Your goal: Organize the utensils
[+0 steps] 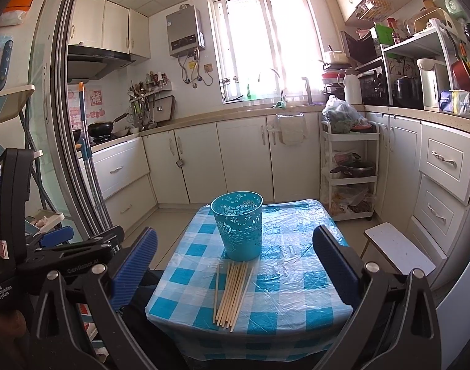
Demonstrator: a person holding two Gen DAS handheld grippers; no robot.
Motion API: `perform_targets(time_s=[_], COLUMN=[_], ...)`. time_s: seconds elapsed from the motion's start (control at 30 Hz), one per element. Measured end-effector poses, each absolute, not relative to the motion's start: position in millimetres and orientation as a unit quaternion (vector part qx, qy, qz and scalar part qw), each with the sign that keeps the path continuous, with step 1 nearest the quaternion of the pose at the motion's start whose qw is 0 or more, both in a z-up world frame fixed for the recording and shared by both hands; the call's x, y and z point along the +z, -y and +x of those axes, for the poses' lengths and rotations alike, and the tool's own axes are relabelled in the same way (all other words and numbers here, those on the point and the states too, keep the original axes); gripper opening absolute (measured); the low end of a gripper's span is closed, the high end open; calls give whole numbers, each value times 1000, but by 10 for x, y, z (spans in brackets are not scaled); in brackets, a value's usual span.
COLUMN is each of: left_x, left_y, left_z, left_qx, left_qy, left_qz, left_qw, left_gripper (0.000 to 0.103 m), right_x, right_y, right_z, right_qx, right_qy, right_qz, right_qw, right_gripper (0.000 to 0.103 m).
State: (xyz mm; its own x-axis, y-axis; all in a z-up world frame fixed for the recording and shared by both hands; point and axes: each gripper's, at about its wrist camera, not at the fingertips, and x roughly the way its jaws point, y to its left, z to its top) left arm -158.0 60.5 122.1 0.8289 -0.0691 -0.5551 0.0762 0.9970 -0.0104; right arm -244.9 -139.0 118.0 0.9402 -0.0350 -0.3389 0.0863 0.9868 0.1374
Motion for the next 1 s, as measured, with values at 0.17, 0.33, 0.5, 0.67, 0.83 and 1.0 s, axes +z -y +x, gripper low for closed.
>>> perform_targets(time_s=[0.17, 0.33, 0.5, 0.67, 0.83, 1.0], left_x=[1217, 1214, 1192, 1136, 1075, 944], left_y=[-603, -604, -584, -549, -546, -516], left_z=[-1583, -1584, -1593, -1594, -1507, -1328], left_qx=[-38, -38, -38, -38, -39, -39], left_qy=[-290, -289, -291, -295, -306, -325], left_qz=[6, 6, 6, 7, 8, 11], left_qw=[956, 956, 956, 955, 951, 945], left_gripper=[95, 95, 95, 95, 95, 95], right_x=[1178, 1179, 1167, 1165, 1097, 1005], right_y=[1394, 1397, 1405, 1396, 1427, 1491], right_z=[-2451, -2453, -2447, -2427, -2347, -2195], right_qx=[-30, -30, -31, -30, -28, -33], right_qy=[-170, -169, -174, -177, -188, -186], right_qz=[75, 75, 72, 73, 68, 73], right_qw=[982, 982, 982, 981, 979, 979], right_gripper=[97, 97, 97, 97, 97, 97])
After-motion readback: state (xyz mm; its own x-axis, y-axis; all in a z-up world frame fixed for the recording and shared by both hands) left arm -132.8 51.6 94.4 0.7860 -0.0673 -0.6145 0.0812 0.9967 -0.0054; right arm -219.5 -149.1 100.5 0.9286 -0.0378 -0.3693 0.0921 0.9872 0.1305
